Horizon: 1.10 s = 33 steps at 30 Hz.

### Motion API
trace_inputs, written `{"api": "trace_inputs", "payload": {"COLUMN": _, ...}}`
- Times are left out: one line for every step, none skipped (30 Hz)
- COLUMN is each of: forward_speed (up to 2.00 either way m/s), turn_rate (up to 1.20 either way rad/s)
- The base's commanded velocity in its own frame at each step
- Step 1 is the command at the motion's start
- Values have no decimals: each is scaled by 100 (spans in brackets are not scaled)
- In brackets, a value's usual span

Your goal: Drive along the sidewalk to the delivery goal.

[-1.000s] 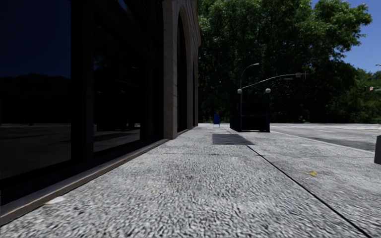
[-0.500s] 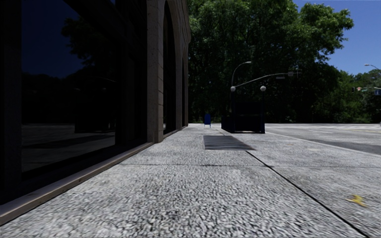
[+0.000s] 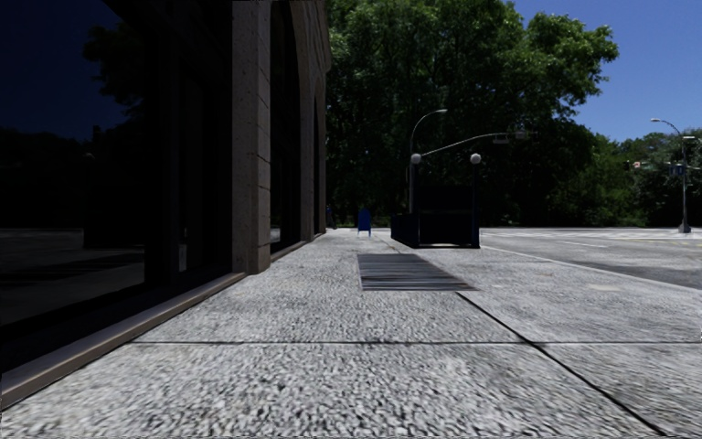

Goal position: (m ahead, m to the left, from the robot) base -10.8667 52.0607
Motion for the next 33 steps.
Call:
{"api": "trace_inputs", "payload": {"forward_speed": 200, "turn_rate": -9}}
{"api": "trace_inputs", "payload": {"forward_speed": 200, "turn_rate": -1}}
{"api": "trace_inputs", "payload": {"forward_speed": 200, "turn_rate": 0}}
{"api": "trace_inputs", "payload": {"forward_speed": 200, "turn_rate": 0}}
{"api": "trace_inputs", "payload": {"forward_speed": 200, "turn_rate": 0}}
{"api": "trace_inputs", "payload": {"forward_speed": 200, "turn_rate": 0}}
{"api": "trace_inputs", "payload": {"forward_speed": 200, "turn_rate": 0}}
{"api": "trace_inputs", "payload": {"forward_speed": 200, "turn_rate": 0}}
{"api": "trace_inputs", "payload": {"forward_speed": 200, "turn_rate": 0}}
{"api": "trace_inputs", "payload": {"forward_speed": 200, "turn_rate": 0}}
{"api": "trace_inputs", "payload": {"forward_speed": 200, "turn_rate": 0}}
{"api": "trace_inputs", "payload": {"forward_speed": 200, "turn_rate": 0}}
{"api": "trace_inputs", "payload": {"forward_speed": 200, "turn_rate": 0}}
{"api": "trace_inputs", "payload": {"forward_speed": 200, "turn_rate": 0}}
{"api": "trace_inputs", "payload": {"forward_speed": 200, "turn_rate": 0}}
{"api": "trace_inputs", "payload": {"forward_speed": 200, "turn_rate": 0}}
{"api": "trace_inputs", "payload": {"forward_speed": 200, "turn_rate": 0}}
{"api": "trace_inputs", "payload": {"forward_speed": 200, "turn_rate": 0}}
{"api": "trace_inputs", "payload": {"forward_speed": 200, "turn_rate": 0}}
{"api": "trace_inputs", "payload": {"forward_speed": 200, "turn_rate": 0}}
{"api": "trace_inputs", "payload": {"forward_speed": 200, "turn_rate": 0}}
{"api": "trace_inputs", "payload": {"forward_speed": 200, "turn_rate": 0}}
{"api": "trace_inputs", "payload": {"forward_speed": 200, "turn_rate": 0}}
{"api": "trace_inputs", "payload": {"forward_speed": 200, "turn_rate": 0}}
{"api": "trace_inputs", "payload": {"forward_speed": 200, "turn_rate": 0}}
{"api": "trace_inputs", "payload": {"forward_speed": 200, "turn_rate": 0}}
{"api": "trace_inputs", "payload": {"forward_speed": 200, "turn_rate": 0}}
{"api": "trace_inputs", "payload": {"forward_speed": 200, "turn_rate": 0}}
{"api": "trace_inputs", "payload": {"forward_speed": 200, "turn_rate": 0}}
{"api": "trace_inputs", "payload": {"forward_speed": 200, "turn_rate": 0}}
{"api": "trace_inputs", "payload": {"forward_speed": 200, "turn_rate": 0}}
{"api": "trace_inputs", "payload": {"forward_speed": 200, "turn_rate": 0}}
{"api": "trace_inputs", "payload": {"forward_speed": 200, "turn_rate": 0}}
